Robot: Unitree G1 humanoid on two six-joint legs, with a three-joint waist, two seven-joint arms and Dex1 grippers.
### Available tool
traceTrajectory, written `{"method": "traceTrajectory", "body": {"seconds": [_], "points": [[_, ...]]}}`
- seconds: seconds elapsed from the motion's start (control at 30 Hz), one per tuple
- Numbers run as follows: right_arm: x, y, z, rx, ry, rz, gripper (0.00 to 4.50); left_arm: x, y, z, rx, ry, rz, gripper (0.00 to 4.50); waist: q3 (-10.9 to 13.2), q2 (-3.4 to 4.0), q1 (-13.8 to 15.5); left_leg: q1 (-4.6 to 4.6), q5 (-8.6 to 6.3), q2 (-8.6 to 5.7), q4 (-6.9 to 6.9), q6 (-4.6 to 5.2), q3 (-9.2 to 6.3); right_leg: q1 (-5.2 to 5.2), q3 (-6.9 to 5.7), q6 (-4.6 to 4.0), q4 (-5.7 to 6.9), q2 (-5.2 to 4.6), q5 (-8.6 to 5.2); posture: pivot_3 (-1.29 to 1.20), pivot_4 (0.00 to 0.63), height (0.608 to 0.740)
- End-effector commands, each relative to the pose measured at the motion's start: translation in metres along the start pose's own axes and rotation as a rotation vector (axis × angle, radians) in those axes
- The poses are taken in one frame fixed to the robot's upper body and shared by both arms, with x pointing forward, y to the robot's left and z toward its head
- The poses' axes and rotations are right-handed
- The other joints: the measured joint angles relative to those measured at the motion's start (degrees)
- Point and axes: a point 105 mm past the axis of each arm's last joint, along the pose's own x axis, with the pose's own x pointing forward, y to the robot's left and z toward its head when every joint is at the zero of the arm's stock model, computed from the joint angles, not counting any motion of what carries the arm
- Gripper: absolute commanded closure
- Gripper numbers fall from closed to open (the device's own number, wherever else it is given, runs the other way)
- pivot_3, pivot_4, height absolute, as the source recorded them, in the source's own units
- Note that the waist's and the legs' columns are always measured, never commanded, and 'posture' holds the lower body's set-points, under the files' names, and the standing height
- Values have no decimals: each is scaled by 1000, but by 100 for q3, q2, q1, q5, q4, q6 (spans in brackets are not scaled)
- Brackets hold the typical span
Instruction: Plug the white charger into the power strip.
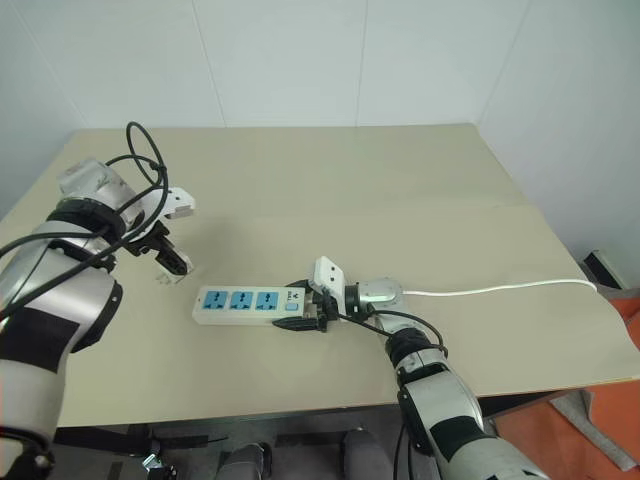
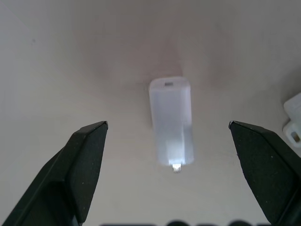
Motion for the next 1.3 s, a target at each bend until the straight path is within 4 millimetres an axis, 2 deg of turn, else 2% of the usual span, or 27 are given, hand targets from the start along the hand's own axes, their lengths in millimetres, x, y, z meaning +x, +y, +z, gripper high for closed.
{"method": "traceTrajectory", "body": {"seconds": [0.03, 0.3, 0.43, 0.5, 0.6, 0.7, 0.83, 0.97, 1.1, 1.23, 1.3], "points": [[2, -2, 6, 8, -46, -29, 1048, 7, -1, -4, 1, 20, -1, 849, 0, 0, -5, 0, 0, 0, 0, 0, 0, 0, 0, 0, 0, 0, 0, 0, 150, 740], [-1, -4, 6, 10, -48, -49, 1048, 23, -5, -12, -17, 37, -5, 3465, 0, 0, 1, 0, 0, -1, 3, 0, -1, 0, 0, 0, 5, 0, 0, 0, 150, 740], [-1, -5, 6, 11, -49, -54, 1048, 12, -1, -8, 29, 25, -9, 3467, 0, 0, 2, 2, 0, -2, 4, 0, -2, 2, 0, 0, 8, -1, 0, 0, 150, 740], [-1, -4, 5, 12, -50, -53, 1048, -3, 1, -8, 69, 28, -42, 3467, 0, 0, -7, 1, 0, -2, 4, 0, -1, 1, -1, 0, 7, -1, 0, 0, 150, 740], [-1, -1, 3, 16, -48, -48, 1048, -24, 6, -18, 142, 79, -84, 3467, 0, 0, -19, -4, 0, -1, 2, 0, -2, -4, -1, -1, 7, 0, 0, 0, 150, 740], [-1, 1, 2, 21, -49, -47, 1048, -32, 7, -32, 226, 104, -118, 3467, 1, 1, -15, -2, 0, -1, -1, 0, -1, -3, -1, 0, 6, -1, 0, 0, 150, 740], [1, 2, 2, 24, -45, -37, 1048, -27, 2, -58, 303, 141, -123, 3467, 2, 4, -12, 9, 0, 0, -4, 0, 1, 1, 5, 2, 14, -4, -2, 0, 150, 740], [4, 1, 5, 20, -47, -26, 1048, -18, -15, -77, 319, 159, -159, 3467, 2, 3, 39, 5, 0, 1, 5, 0, -1, 0, 2, 3, 19, -3, -2, 0, 150, 740], [6, 2, 6, 20, -48, -18, 1048, -12, -34, -88, 330, 161, -203, 3467, 2, 2, 49, 4, 0, 2, 8, 0, -2, 0, 1, 2, 20, -2, -2, 0, 150, 740], [7, 4, 5, 24, -48, -9, 1048, -7, -42, -92, 334, 161, -214, 3467, 2, 2, 44, 10, 0, 2, 7, 0, -1, 1, 2, 1, 21, -1, -3, 0, 150, 740], [7, 4, 4, 25, -47, -8, 1048, -6, -44, -92, 339, 159, -211, 2735, 1, 2, 47, 9, 0, 2, 7, 0, -1, 1, 1, 1, 21, -1, -3, 0, 150, 740]]}}
